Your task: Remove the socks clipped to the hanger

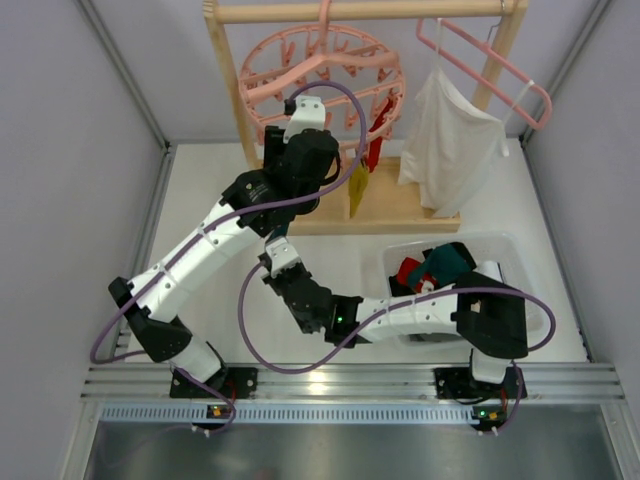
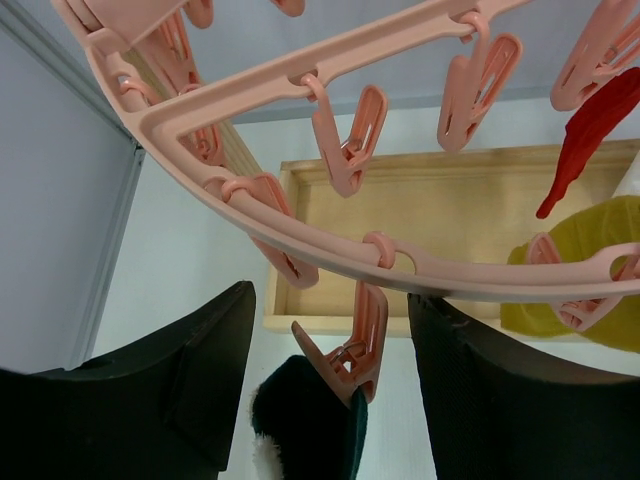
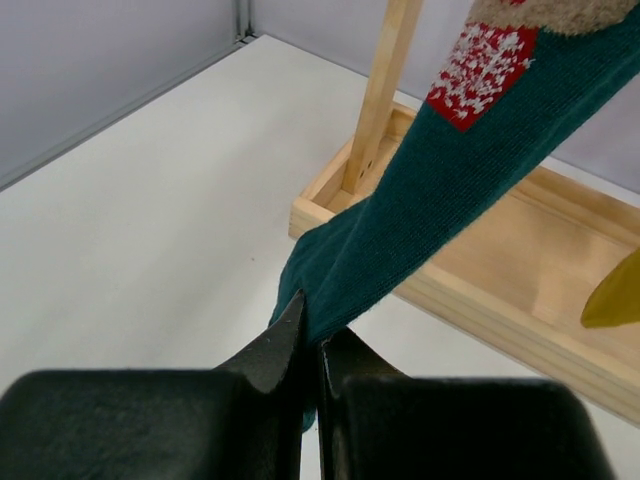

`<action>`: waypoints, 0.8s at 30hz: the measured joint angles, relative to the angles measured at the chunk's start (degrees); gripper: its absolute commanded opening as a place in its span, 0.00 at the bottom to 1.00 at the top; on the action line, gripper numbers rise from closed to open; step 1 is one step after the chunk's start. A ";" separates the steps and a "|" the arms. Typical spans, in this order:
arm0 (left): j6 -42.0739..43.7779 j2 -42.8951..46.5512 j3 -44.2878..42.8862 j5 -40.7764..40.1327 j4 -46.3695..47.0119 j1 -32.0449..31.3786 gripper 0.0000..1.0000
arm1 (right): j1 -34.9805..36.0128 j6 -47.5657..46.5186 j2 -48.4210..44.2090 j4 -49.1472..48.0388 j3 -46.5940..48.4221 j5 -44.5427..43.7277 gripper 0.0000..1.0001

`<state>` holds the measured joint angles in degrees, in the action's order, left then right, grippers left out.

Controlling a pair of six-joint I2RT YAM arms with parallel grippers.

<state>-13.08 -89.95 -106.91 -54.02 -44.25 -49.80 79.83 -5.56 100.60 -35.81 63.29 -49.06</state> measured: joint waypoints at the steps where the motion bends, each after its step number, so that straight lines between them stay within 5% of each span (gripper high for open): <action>1: 0.02 0.00 -0.02 0.13 0.02 0.00 0.66 | 0.00 -0.07 0.33 0.00 0.33 -0.02 0.00; 12: 1.20 -0.09 -0.31 -0.13 0.00 0.00 0.48 | 0.00 -1.14 1.27 0.24 1.68 -0.39 0.00; 20: 2.16 -0.72 -1.20 -0.31 0.13 0.57 0.10 | 0.02 -1.29 1.27 0.20 1.51 -0.15 0.00; 24: 2.14 -0.72 -1.20 0.68 0.11 1.64 0.10 | 0.04 -0.72 0.33 -1.05 -1.92 0.48 0.00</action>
<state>-10.94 -90.67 -108.12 -53.34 -44.14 -48.16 79.88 -6.28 100.92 -36.86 61.36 -48.58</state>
